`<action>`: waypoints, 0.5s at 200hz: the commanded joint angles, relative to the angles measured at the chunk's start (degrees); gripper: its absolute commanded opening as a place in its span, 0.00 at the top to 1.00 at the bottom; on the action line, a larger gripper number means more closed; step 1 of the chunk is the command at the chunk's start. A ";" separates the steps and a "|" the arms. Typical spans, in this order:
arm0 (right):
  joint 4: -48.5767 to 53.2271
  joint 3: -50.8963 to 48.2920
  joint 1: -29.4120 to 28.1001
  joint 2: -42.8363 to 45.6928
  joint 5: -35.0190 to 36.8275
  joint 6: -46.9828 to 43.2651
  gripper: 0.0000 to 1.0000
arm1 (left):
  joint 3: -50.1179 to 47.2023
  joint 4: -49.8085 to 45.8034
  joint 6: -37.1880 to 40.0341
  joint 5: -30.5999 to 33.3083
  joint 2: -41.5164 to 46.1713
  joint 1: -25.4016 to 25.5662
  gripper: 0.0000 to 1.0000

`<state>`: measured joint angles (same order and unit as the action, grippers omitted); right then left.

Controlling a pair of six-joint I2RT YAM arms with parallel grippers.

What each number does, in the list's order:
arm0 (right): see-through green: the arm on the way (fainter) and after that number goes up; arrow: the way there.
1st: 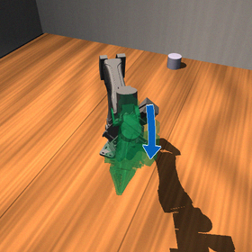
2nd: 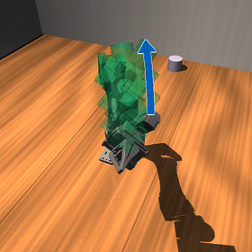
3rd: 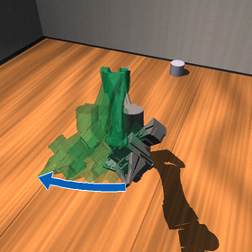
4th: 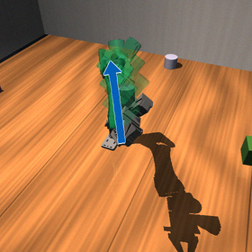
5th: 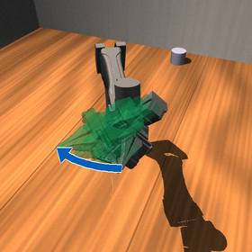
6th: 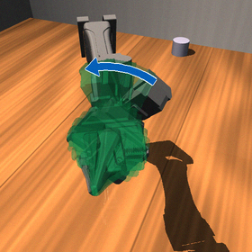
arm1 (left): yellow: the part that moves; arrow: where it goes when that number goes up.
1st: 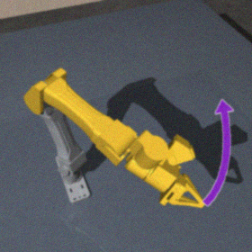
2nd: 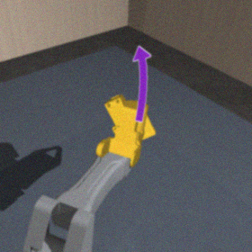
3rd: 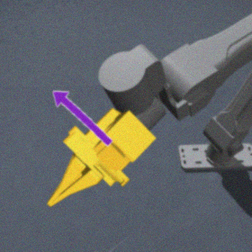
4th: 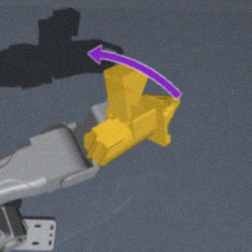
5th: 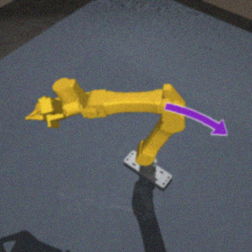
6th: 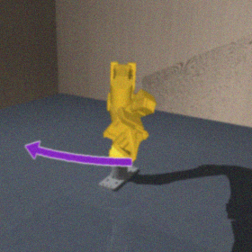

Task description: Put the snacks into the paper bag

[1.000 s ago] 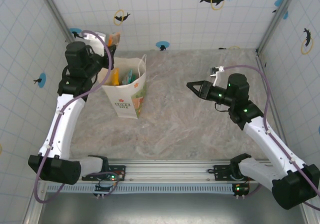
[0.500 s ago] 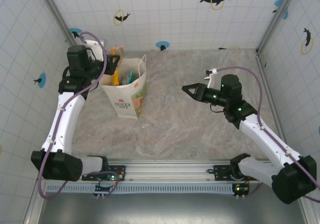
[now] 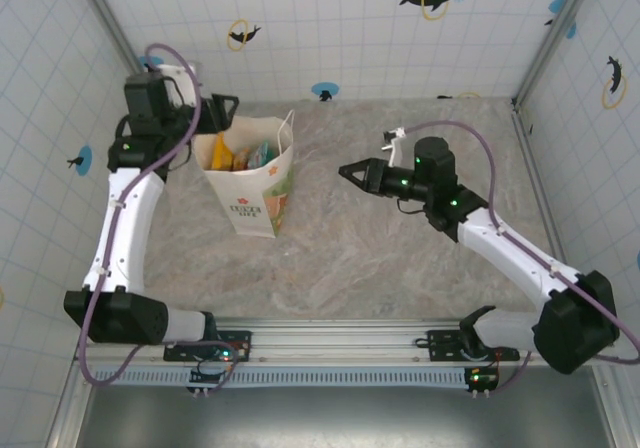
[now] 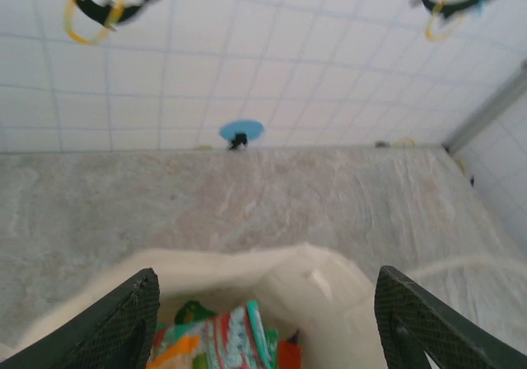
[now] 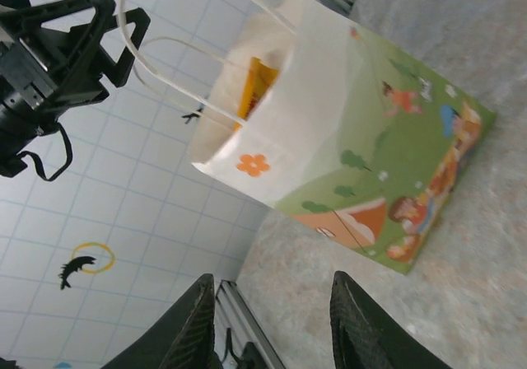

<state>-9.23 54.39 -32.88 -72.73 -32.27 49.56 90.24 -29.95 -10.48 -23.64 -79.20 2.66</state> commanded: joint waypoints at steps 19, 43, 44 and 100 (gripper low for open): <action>-8.94 10.21 -2.30 -7.68 -1.05 3.66 0.53 | 4.49 -2.98 -9.52 -5.47 -0.78 -6.82 0.30; -12.16 14.91 -3.65 -12.37 -1.17 5.84 0.52 | 4.69 -1.62 -12.09 -8.95 -0.11 -11.85 0.30; -12.32 15.06 -3.66 -12.54 -1.19 5.87 0.51 | 4.69 -1.57 -12.19 -9.05 -0.05 -12.09 0.30; -18.08 21.42 -4.37 -19.97 0.37 10.17 0.50 | 0.73 -2.50 -12.99 -13.84 1.34 -18.80 0.31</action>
<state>-21.06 72.20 -37.12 -90.43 -32.67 56.86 92.84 -30.85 -21.98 -32.67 -79.13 -14.61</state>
